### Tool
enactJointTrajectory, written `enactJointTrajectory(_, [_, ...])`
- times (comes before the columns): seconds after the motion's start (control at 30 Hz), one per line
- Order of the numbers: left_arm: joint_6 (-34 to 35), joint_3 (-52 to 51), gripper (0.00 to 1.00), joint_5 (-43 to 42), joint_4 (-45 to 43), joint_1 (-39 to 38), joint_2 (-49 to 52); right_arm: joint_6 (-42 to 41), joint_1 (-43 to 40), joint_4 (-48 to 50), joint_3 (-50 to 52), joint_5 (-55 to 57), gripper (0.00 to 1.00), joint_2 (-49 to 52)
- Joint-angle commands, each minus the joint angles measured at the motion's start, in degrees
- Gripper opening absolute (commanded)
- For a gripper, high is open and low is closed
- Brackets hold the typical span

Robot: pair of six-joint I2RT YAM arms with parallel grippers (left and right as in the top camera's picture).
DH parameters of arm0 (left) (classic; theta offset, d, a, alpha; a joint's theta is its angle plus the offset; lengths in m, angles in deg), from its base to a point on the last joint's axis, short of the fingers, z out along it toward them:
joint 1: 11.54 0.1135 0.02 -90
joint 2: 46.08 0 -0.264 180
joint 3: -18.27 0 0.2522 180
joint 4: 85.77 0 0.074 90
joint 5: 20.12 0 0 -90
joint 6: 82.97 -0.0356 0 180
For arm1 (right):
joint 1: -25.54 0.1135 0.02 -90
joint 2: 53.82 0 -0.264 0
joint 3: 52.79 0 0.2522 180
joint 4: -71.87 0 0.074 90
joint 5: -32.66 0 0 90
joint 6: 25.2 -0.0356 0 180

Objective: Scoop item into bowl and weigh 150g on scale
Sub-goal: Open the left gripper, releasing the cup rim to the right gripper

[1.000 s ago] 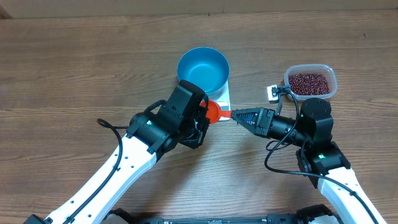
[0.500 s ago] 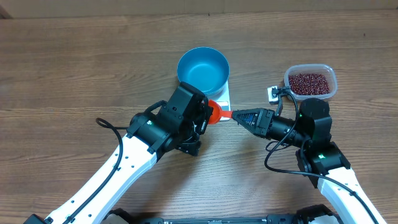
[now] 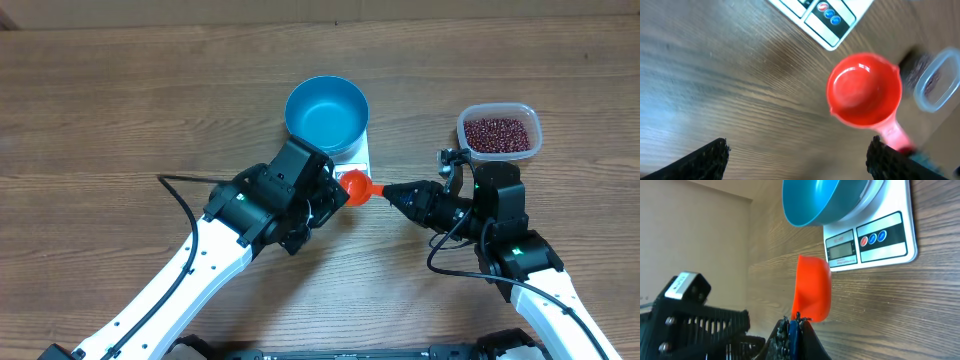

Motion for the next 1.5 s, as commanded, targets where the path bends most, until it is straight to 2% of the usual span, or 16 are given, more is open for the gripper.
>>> enactJointTrajectory(0.0, [-13.09,-0.15,0.91,0.52,0.13,-0.28,0.61,1.25,0.17,0.15,-1.46,0.90,0.04,-0.26])
enactJointTrajectory(0.17, [-16.20,-0.15,0.95,1.60,0.13,-0.26,0.61,1.27,0.17,-0.46,-1.46,0.81,0.04,-0.26])
enactJointTrajectory(0.6, [-18.97,-0.15,1.00,1.75,0.17,-0.26,0.61,1.25,0.15,-0.39,-1.46,1.88,0.04,-0.26])
enactJointTrajectory(1.0, [-27.91,-0.15,0.99,3.15,0.20,-0.26,0.61,1.25,-0.28,-0.46,-1.46,2.34,0.04,-0.26])
enactJointTrajectory(1.47, [-28.72,-0.15,0.99,4.96,0.76,-0.26,0.61,1.29,-0.28,-0.46,-1.46,2.29,0.04,-0.26])
